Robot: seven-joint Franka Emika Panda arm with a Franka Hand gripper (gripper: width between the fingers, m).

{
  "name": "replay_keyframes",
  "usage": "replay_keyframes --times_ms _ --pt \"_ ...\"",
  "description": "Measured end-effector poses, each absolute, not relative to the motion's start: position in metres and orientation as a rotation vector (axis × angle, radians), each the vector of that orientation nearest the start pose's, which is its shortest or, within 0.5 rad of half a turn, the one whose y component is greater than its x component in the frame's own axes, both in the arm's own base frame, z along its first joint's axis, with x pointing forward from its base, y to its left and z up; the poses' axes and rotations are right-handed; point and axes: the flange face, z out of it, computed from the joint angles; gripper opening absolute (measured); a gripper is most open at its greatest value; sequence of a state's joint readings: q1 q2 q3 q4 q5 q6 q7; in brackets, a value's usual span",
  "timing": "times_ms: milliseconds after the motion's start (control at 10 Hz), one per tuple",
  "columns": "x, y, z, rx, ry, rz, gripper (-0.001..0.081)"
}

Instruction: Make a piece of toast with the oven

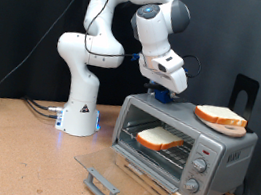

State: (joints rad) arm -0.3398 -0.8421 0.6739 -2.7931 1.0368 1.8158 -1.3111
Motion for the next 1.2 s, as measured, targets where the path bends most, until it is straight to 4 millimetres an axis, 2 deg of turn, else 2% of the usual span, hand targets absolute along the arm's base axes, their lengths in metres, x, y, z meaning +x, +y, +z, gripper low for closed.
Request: replay_keyframes --times_ms 100,200,300,700,900,1100,1200 --pt "0.289 0.150 0.379 -2.296 -1.312 -0.226 0.0572" --pt "0.290 0.150 0.382 -2.286 -1.310 -0.249 0.0726" --pt "0.292 0.149 0.390 -2.273 -1.316 -0.286 0.0791" --pt "0.292 0.132 0.438 -2.204 -1.331 -0.432 0.0807" --pt "0.294 0.129 0.436 -2.218 -1.331 -0.451 0.0807" --pt "0.302 0.103 0.437 -2.265 -1.300 -0.486 0.0807" --pt "0.304 0.088 0.436 -2.289 -1.286 -0.450 0.0807"
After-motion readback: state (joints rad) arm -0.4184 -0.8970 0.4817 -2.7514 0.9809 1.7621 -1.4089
